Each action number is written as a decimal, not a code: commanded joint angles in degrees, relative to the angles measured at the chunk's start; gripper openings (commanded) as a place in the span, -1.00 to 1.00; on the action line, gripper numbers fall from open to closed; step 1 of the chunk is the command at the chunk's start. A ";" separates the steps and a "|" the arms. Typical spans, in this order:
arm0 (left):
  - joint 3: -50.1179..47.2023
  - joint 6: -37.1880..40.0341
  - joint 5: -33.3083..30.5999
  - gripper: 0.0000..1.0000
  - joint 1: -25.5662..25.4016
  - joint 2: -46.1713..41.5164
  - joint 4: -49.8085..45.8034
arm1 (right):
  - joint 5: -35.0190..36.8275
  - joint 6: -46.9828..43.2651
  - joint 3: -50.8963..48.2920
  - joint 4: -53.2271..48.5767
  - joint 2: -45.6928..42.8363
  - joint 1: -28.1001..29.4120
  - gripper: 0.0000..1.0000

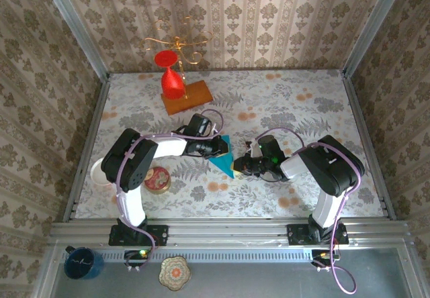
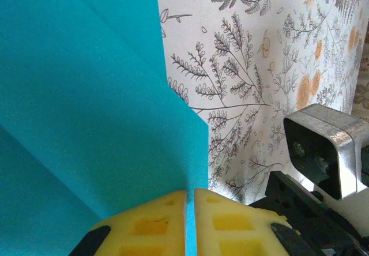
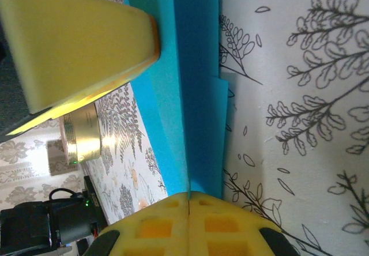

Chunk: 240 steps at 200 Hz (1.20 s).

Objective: Fold a paper plane with a square sheet of paper (pick it up from the middle)

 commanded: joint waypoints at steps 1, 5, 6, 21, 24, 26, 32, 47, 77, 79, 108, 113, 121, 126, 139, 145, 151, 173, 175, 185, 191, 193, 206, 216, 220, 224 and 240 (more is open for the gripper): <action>0.19 0.92 0.23 -0.74 0.52 1.28 -0.76 | 3.98 -0.53 -0.82 -9.77 3.58 0.01 -0.88; 0.15 0.93 0.07 -0.75 0.52 1.24 -0.89 | 3.98 -0.55 -0.71 -9.92 3.63 0.01 -0.88; 0.13 0.93 0.01 -0.74 0.52 1.26 -0.92 | 3.99 -0.53 -0.72 -9.94 3.63 0.01 -0.88; 0.03 0.93 -0.51 -0.75 0.54 1.20 -1.30 | 3.97 -0.51 -0.55 -10.48 3.63 -0.08 -0.88; 0.02 0.93 -0.62 -0.75 0.59 1.22 -1.37 | 3.94 -0.54 -0.50 -10.56 3.63 -0.08 -0.88; 0.02 0.93 -0.66 -0.75 0.60 1.27 -1.43 | 3.92 -0.52 -0.48 -10.58 3.59 -0.08 -0.87; 0.09 0.92 -0.75 -0.75 0.61 1.28 -1.68 | 3.97 -0.57 -0.39 -10.97 3.59 -0.05 -0.87; 0.00 0.84 -0.91 -0.76 0.61 1.40 -1.85 | 3.90 -0.45 -0.29 -11.36 3.56 -0.11 -0.87; 0.18 0.84 -0.96 -0.76 0.70 1.80 -1.98 | 3.82 -0.10 0.04 -12.23 3.26 -0.16 -0.87; 0.19 0.84 -0.98 -0.76 0.70 1.76 -2.06 | 3.83 -0.14 0.10 -12.36 3.27 -0.14 -0.87; 0.20 0.71 -1.26 -0.76 0.71 2.15 -2.24 | 3.72 -0.05 0.63 -14.02 2.80 -0.17 -0.87; 0.20 0.75 -1.20 -0.77 0.70 2.15 -2.27 | 3.74 0.02 0.67 -14.22 2.68 -0.17 -0.86; 0.27 0.84 -1.13 -0.77 0.70 2.25 -2.27 | 3.74 0.06 0.76 -14.45 2.67 -0.17 -0.87; 0.31 0.86 -1.05 -0.77 0.72 2.32 -2.26 | 3.74 0.09 0.85 -14.61 2.60 -0.17 -0.86; 0.45 1.01 -0.93 -0.76 0.70 2.51 -2.17 | 3.72 0.05 1.04 -14.88 2.58 -0.17 -0.86; 0.53 1.06 -0.87 -0.76 0.73 2.60 -2.20 | 3.73 0.13 1.08 -15.04 2.58 -0.17 -0.86; 0.55 1.15 -0.84 -0.76 0.70 2.68 -2.23 | 3.72 0.12 1.11 -15.24 2.67 -0.17 -0.86; 0.70 1.32 -0.60 -0.76 0.70 3.17 -2.19 | 3.79 0.28 1.11 -15.42 2.63 -0.17 -0.85; 0.78 1.36 -0.50 -0.76 0.74 3.20 -2.18 | 3.69 0.30 1.11 -15.42 2.61 -0.13 -0.85; 0.97 1.52 -0.29 -0.76 0.76 3.46 -2.24 | 3.68 0.37 1.11 -15.42 2.62 -0.17 -0.85; 1.06 1.62 -0.16 -0.75 0.73 3.56 -2.22 | 3.72 0.29 1.11 -15.42 2.61 -0.17 -0.85; 1.12 1.67 -0.19 -0.75 0.73 3.63 -2.26 | 3.74 0.35 1.11 -15.48 2.61 -0.17 -0.86; 1.34 1.94 -0.12 -0.75 0.74 3.91 -2.46 | 3.74 0.29 1.11 -15.60 2.65 -0.17 -0.85; 1.57 2.16 -0.10 -0.75 0.73 4.06 -2.69 | 3.82 0.36 1.11 -15.74 2.61 -0.17 -0.86; 1.63 2.16 -0.08 -0.75 0.77 4.17 -2.78 | 3.78 0.36 1.11 -15.80 2.64 -0.17 -0.85; 1.73 2.24 -0.09 -0.75 0.78 4.23 -2.82 | 3.81 0.29 1.11 -15.77 2.68 -0.17 -0.85; 2.02 2.42 -0.17 -0.75 0.78 4.41 -3.42 | 3.79 0.32 1.12 -15.86 2.83 -0.17 -0.85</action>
